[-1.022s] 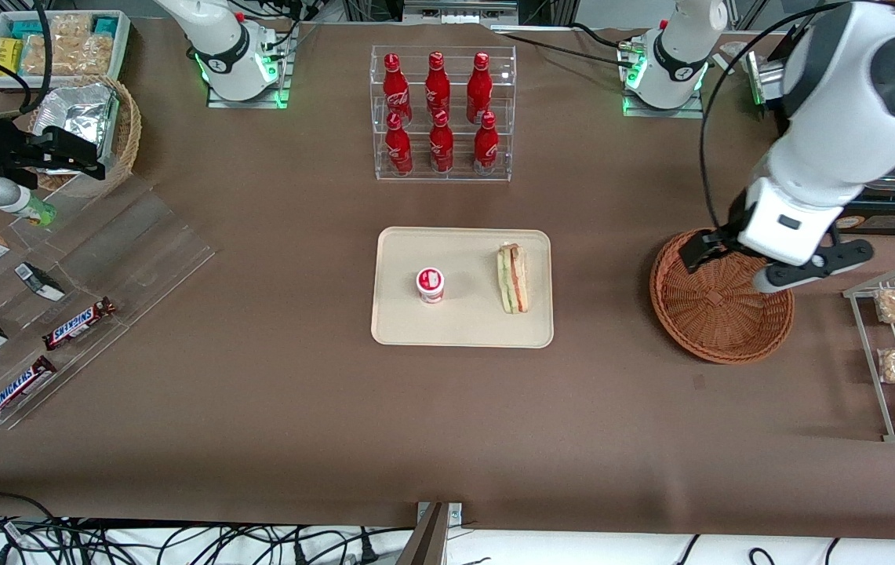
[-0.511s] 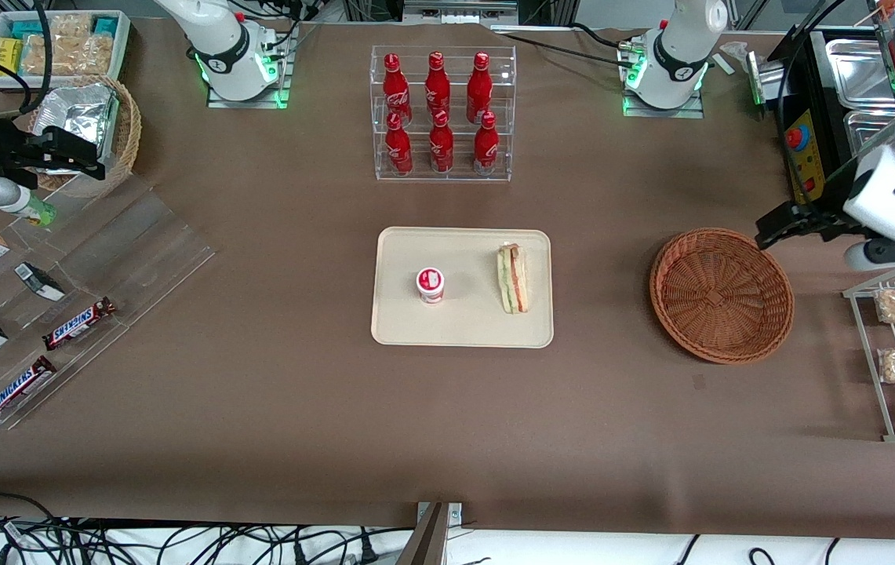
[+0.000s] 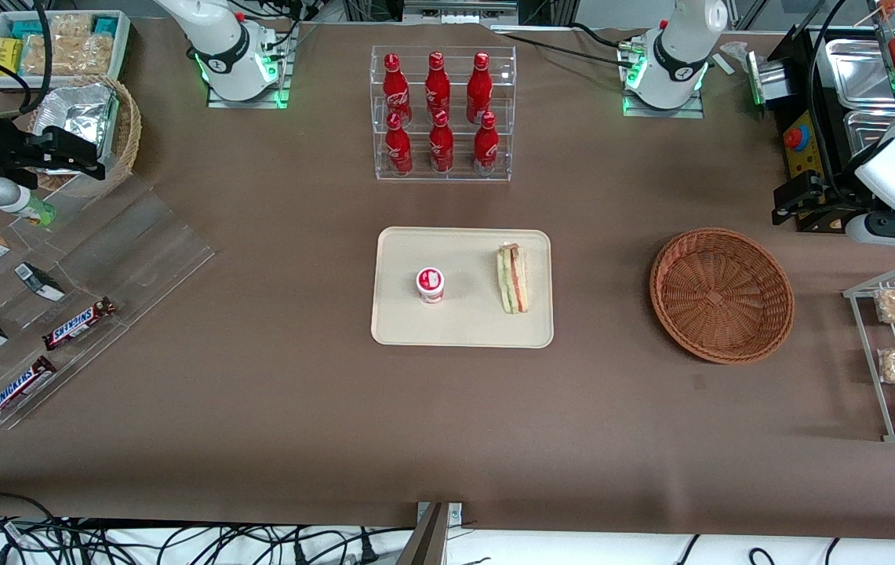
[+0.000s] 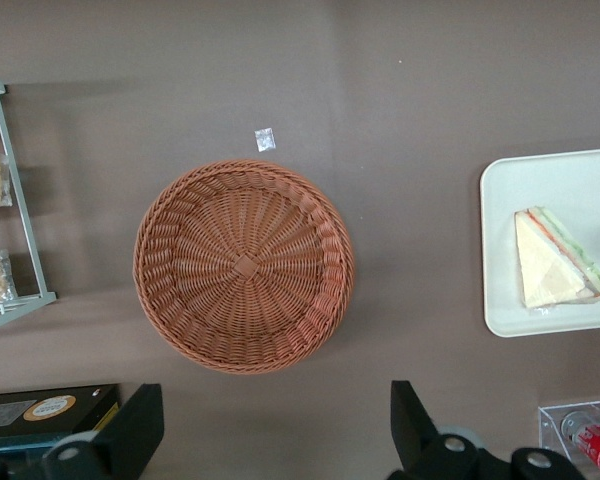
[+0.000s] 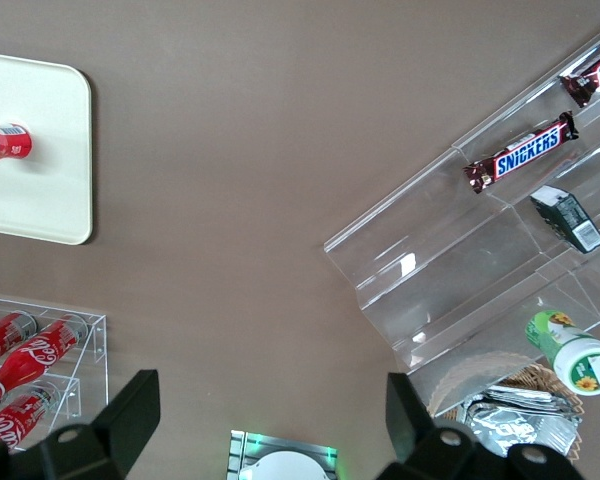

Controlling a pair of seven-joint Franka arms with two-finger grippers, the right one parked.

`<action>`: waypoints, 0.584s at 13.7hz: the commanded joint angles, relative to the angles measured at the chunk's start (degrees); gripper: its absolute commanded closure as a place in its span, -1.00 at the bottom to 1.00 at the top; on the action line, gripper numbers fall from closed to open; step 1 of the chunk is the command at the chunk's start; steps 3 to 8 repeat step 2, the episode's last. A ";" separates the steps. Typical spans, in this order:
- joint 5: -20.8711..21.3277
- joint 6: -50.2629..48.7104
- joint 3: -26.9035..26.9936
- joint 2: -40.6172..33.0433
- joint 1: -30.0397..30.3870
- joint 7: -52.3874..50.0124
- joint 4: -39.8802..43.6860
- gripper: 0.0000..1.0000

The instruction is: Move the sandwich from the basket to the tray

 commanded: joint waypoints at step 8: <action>-0.57 -1.67 0.65 0.23 -0.27 2.64 1.37 -1.00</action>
